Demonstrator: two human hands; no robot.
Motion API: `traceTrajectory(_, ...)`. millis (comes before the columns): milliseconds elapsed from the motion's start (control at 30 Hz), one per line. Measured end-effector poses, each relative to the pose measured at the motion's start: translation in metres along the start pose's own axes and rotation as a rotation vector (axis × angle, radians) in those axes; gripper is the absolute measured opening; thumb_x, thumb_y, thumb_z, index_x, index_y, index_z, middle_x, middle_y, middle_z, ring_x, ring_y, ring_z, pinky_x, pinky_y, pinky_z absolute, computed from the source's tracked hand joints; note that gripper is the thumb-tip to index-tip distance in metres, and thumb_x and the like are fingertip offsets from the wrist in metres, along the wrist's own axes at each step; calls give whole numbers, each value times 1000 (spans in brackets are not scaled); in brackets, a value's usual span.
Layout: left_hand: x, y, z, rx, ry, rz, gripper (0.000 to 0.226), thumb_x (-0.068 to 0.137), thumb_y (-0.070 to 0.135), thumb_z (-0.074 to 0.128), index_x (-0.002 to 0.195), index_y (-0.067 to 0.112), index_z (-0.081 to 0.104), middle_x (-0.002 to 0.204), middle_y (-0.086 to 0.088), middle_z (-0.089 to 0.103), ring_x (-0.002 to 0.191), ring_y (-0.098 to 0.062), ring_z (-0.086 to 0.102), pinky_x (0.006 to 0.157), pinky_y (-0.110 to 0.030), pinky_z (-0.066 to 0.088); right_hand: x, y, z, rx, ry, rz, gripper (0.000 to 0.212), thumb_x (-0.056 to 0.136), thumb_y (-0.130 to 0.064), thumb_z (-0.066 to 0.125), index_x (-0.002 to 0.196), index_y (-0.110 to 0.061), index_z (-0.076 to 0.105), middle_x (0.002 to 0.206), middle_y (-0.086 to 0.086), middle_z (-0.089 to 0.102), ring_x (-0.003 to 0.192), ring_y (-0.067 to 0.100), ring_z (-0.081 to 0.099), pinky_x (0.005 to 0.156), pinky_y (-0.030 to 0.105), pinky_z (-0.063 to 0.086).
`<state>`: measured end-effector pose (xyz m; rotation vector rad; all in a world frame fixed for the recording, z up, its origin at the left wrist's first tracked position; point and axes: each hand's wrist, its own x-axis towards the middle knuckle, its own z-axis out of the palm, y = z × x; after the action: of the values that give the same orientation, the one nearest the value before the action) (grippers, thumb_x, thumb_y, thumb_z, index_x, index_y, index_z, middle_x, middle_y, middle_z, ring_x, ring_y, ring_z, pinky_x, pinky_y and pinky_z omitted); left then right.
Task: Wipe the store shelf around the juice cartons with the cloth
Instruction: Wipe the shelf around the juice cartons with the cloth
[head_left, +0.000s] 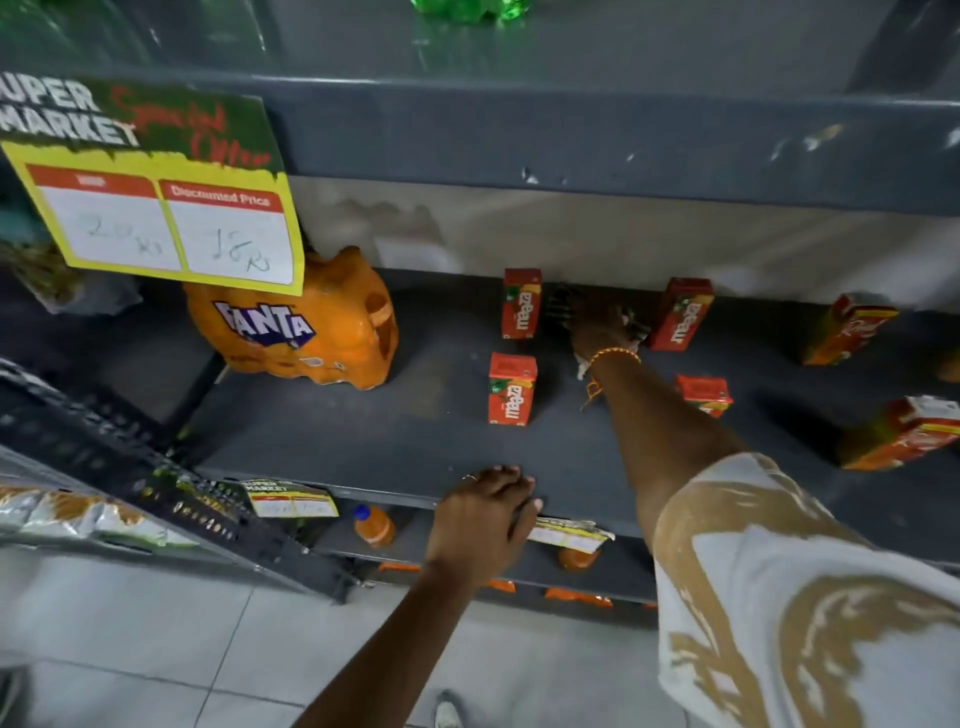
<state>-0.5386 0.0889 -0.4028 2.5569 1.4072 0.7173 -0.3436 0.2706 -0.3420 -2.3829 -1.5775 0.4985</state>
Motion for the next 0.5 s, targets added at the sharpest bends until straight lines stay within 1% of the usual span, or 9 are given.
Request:
traceTrajectory(100,-1,1,2,-28,12,-15,29,85,38,50,97,22,72,98,3,74,92,-13,67,73,-24,55,9,0,-3,-154,-89,-69,57,100,-18,44,153,-25,24,160,11,25,145,38,25,114,56,30)
traceTrajectory(167,-1,2,2,-44,11,-36,26,85,35,53,97,21,72,99,2,74,93,-14,67,73,-26,56,5,3,-2,-171,-119,-103,55,99,-23,44,152,-25,27,160,7,24,145,36,25,114,53,31)
traceTrajectory(233,-1,3,0,-58,2,-58,24,84,33,57,98,20,72,101,0,74,94,-16,67,74,-29,57,-4,6,0,-197,-97,-135,52,100,-23,41,151,-26,31,160,4,26,145,33,26,115,50,31)
traceTrajectory(300,-1,5,-2,-45,-4,-63,24,83,31,57,98,19,72,101,-1,74,94,-18,68,74,-31,57,-19,4,1,-236,-109,-121,48,101,-21,40,148,-23,37,158,3,31,145,31,29,116,47,31)
traceTrajectory(400,0,8,-5,-42,-21,-64,26,84,31,55,100,17,71,103,-3,73,96,-21,67,77,-34,58,-44,-3,1,-321,-126,-55,45,98,-22,45,143,-16,44,151,9,42,139,33,40,111,47,38)
traceTrajectory(500,-1,11,-5,-41,-18,-76,25,85,29,57,100,16,72,103,-5,73,95,-22,67,77,-35,58,-66,-2,4,-281,-127,-51,48,98,-23,45,146,-18,40,154,7,37,141,32,37,113,46,36)
